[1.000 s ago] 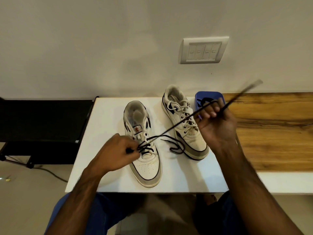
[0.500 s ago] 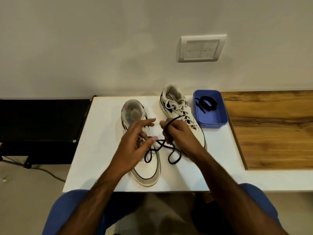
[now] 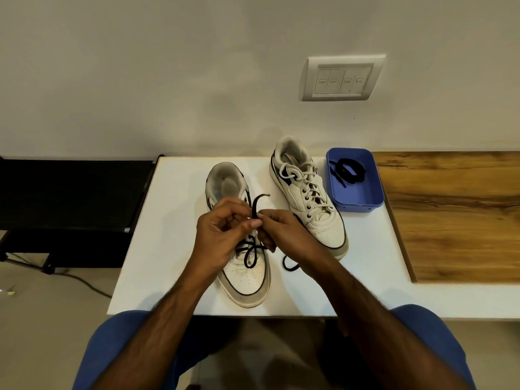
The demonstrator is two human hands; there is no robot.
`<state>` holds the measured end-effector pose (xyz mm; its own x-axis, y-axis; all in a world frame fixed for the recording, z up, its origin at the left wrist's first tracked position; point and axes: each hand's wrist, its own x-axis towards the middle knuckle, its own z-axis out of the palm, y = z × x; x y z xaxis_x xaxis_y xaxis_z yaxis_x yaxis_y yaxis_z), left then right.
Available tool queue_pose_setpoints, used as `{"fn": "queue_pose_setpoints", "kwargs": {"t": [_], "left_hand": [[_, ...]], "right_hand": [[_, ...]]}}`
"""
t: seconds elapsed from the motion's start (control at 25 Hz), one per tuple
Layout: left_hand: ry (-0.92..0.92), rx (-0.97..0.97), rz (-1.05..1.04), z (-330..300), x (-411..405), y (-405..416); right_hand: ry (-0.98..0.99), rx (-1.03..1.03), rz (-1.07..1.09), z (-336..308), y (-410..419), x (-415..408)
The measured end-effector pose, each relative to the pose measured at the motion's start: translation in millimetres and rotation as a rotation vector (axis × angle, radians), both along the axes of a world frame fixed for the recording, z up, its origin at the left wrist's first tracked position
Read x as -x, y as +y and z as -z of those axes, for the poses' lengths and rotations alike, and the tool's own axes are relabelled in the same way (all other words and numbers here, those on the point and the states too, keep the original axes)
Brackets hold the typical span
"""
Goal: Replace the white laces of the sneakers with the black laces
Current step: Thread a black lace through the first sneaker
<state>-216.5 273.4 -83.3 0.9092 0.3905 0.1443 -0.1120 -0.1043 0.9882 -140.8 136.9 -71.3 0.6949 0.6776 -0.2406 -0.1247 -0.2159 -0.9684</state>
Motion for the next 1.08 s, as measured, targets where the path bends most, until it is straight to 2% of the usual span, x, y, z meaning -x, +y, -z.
{"fn": "queue_pose_setpoints", "kwargs": {"t": [0.12,0.24,0.32,0.36,0.44,0.52,0.56,0.64,0.72,0.84,0.92,1.0,1.08], "left_hand": [[-0.004,0.119,-0.015,-6.9,2.0,2.2],[-0.069,0.249,-0.068,-14.9,2.9,11.9],[-0.102,0.259,-0.087,-17.6,3.8,20.3],[-0.093,0.227,-0.094,-17.8,4.2,23.5],[-0.051,0.152,-0.132,-16.4,5.3,29.9],[-0.016,0.046,-0.169,-12.2,3.8,36.8],[0.002,-0.004,-0.168,-10.1,2.2,38.7],[0.052,-0.06,-0.165,-6.0,-1.1,40.7],[0.072,-0.083,-0.149,-4.5,-2.4,40.9],[0.075,-0.016,-0.12,-5.4,-1.9,42.5],[0.114,-0.017,-0.181,-5.3,-1.0,47.5],[0.211,-0.204,-0.257,-1.6,0.4,54.5],[0.369,-0.468,-0.216,2.5,2.6,56.4]], "right_hand": [[0.016,0.059,-0.033,0.0,1.8,-3.6],[-0.08,0.168,-0.048,4.0,0.0,-13.6],[-0.163,0.276,-0.047,4.7,-1.3,-16.6],[-0.257,0.36,-0.026,5.5,-2.3,-17.7],[-0.584,0.496,0.102,4.3,-2.7,-17.4],[-0.729,0.334,0.135,-3.2,1.0,-14.9],[-0.674,0.18,0.079,-5.7,4.7,-14.9],[-0.36,-0.06,-0.072,-10.0,16.9,-10.0],[-0.137,-0.165,-0.118,-8.7,26.2,-5.5],[-0.153,-0.104,-0.088,0.1,28.9,-9.5],[-0.198,-0.055,-0.065,4.8,25.7,-16.0],[-0.249,-0.008,-0.012,7.2,20.9,-19.2],[-0.324,0.053,0.049,8.5,16.5,-19.5]]}}
